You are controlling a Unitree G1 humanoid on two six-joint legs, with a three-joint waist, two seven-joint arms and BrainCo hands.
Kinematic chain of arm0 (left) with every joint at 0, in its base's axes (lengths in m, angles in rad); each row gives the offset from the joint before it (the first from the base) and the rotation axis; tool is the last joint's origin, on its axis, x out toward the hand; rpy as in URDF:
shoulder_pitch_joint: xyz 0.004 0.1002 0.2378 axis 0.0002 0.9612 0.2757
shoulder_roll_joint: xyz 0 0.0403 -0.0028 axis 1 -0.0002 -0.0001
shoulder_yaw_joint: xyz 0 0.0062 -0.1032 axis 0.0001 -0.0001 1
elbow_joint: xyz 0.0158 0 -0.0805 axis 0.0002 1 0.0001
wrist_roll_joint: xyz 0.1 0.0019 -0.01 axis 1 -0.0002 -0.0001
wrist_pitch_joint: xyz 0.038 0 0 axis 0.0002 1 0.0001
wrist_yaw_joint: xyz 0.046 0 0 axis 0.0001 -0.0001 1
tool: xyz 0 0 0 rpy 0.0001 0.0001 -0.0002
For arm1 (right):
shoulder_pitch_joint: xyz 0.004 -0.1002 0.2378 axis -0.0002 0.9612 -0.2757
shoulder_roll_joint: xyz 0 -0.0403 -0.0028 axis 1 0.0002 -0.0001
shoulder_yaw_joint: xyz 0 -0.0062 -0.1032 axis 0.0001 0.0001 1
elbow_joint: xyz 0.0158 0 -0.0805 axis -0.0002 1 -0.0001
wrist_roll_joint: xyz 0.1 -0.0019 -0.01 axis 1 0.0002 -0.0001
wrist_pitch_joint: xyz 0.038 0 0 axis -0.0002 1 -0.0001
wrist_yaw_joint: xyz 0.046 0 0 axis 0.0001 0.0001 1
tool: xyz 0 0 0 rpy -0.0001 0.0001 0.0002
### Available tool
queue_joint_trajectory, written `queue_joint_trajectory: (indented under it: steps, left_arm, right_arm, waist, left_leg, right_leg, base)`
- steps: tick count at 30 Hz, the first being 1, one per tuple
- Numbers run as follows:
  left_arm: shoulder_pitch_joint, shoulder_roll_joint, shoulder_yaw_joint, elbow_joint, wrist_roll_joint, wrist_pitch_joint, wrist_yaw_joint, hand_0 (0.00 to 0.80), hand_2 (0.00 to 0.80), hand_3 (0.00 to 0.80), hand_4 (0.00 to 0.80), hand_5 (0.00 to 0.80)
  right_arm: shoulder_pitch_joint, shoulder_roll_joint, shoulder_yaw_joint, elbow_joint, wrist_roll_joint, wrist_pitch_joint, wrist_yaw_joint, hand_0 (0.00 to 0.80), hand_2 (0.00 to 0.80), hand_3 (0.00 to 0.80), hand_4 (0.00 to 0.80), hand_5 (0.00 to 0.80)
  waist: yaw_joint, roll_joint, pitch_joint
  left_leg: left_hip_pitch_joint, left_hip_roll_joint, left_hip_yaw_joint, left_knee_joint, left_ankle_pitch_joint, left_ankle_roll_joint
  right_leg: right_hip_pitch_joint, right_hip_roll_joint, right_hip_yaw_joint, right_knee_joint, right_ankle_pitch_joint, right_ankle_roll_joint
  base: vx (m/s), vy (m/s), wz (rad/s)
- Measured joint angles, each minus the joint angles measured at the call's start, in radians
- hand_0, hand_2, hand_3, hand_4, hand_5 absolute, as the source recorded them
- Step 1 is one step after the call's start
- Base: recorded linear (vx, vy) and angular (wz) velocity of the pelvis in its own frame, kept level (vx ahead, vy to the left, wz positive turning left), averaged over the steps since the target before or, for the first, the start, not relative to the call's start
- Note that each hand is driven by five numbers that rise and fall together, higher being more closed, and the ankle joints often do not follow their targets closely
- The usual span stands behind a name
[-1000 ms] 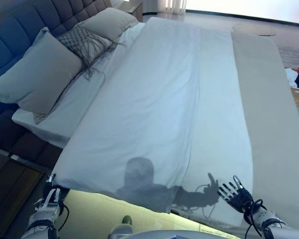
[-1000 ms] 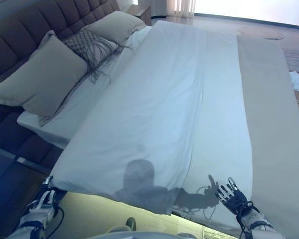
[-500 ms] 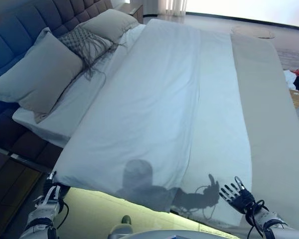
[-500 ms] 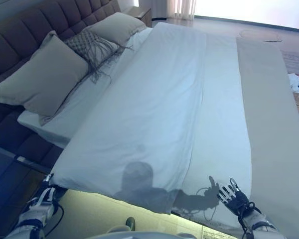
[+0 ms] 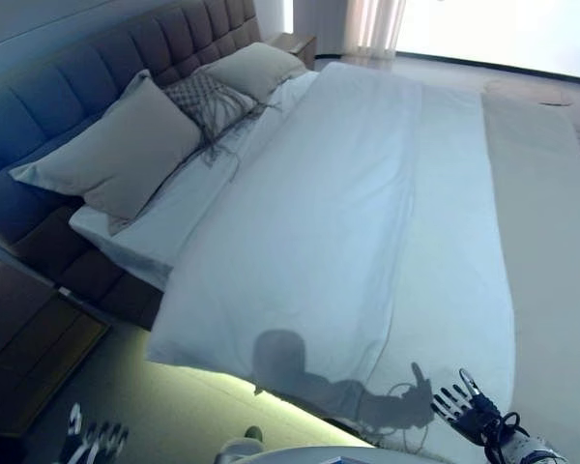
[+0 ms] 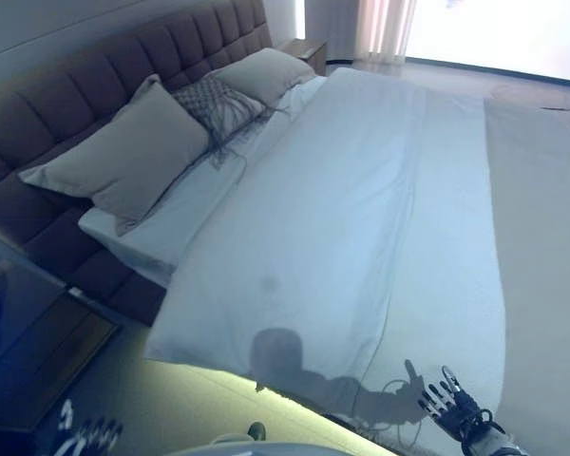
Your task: Make the bed neatly
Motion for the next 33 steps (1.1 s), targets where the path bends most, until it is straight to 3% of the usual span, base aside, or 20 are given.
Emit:
queue_joint_trajectory:
  steps: [5,9,11,14,20,25,33]
  left_arm:
    - [0.022,-0.003,0.0,0.043,0.081,0.001,-0.054,0.0,0.0,0.0,0.0,0.0]
    - [0.028,-0.003,-0.023,0.044,0.129,0.037,-0.212,0.0,0.0,0.0,0.0,0.0]
    - [0.03,-0.006,-0.121,-0.052,0.124,0.066,-0.308,0.0,0.0,0.0,0.0,0.0]
    - [0.02,-0.028,-0.261,-0.297,0.012,0.066,-0.392,0.0,0.0,0.0,0.0,0.0]
    - [-0.077,-0.052,-0.332,-0.456,-0.062,-0.026,-0.532,0.0,0.0,0.0,0.0,0.0]
    - [-0.114,-0.056,-0.33,-0.529,-0.101,-0.045,-0.542,0.0,0.0,0.0,0.0,0.0]
    - [-0.192,-0.079,-0.364,-0.53,-0.141,-0.055,-0.471,0.0,0.0,0.0,0.0,0.0]
  right_arm:
    - [-0.002,0.012,0.0,0.003,-0.009,-0.001,0.008,0.0,0.0,0.0,0.0,0.0]
    - [-0.005,0.038,0.0,0.001,-0.014,-0.002,0.01,0.0,0.0,0.0,0.0,0.0]
    - [0.001,0.04,0.0,0.0,-0.03,-0.001,0.01,0.0,0.0,0.0,0.0,0.0]
    - [0.007,0.046,0.0,-0.004,-0.032,-0.002,0.008,0.0,0.0,0.0,0.0,0.0]
    - [0.017,0.09,0.0,-0.035,-0.031,-0.004,0.004,0.0,0.0,0.0,0.0,0.0]
    - [0.031,0.092,0.001,-0.049,-0.031,-0.001,-0.015,0.0,0.0,0.0,0.0,0.0]
    - [0.06,0.107,0.008,-0.052,-0.048,-0.002,-0.039,0.0,0.0,0.0,0.0,0.0]
  waist:
    - [0.027,-0.021,0.008]
    - [0.027,-0.049,0.022]
    - [0.026,-0.054,0.027]
    - [0.026,-0.054,0.033]
    - [0.004,-0.069,0.047]
    - [-0.033,-0.074,0.05]
    - [-0.091,-0.086,0.059]
  left_leg:
    - [-0.016,-0.024,-0.017,0.0,0.01,0.016]
    - [-0.018,-0.035,-0.014,0.0,0.011,0.025]
    - [-0.021,-0.04,-0.013,0.0,0.014,0.033]
    - [-0.03,-0.048,-0.014,0.0,0.022,0.043]
    - [-0.014,-0.047,0.001,-0.001,0.025,0.045]
    - [0.01,-0.039,0.024,-0.001,0.023,0.044]
    - [0.036,-0.018,0.074,-0.001,0.015,0.032]
  right_leg:
    - [0.002,-0.02,-0.002,0.011,-0.004,0.006]
    - [0.003,-0.039,-0.002,0.026,-0.01,0.021]
    - [-0.001,-0.05,-0.002,0.035,-0.011,0.021]
    - [-0.018,-0.058,0.0,0.062,-0.014,0.025]
    - [-0.014,-0.063,0.016,0.063,-0.013,0.029]
    - [-0.008,-0.06,0.044,0.055,-0.008,0.037]
    - [-0.022,-0.049,0.105,0.057,-0.007,0.036]
  base:
    - [0.024,-0.015,0.27]
    - [0.022,0.003,0.14]
    - [-0.021,-0.002,0.1]
    - [-0.032,-0.034,0.08]
    - [0.034,-0.041,-0.08]
    - [0.077,0.015,-0.17]
    - [0.025,0.024,-0.2]
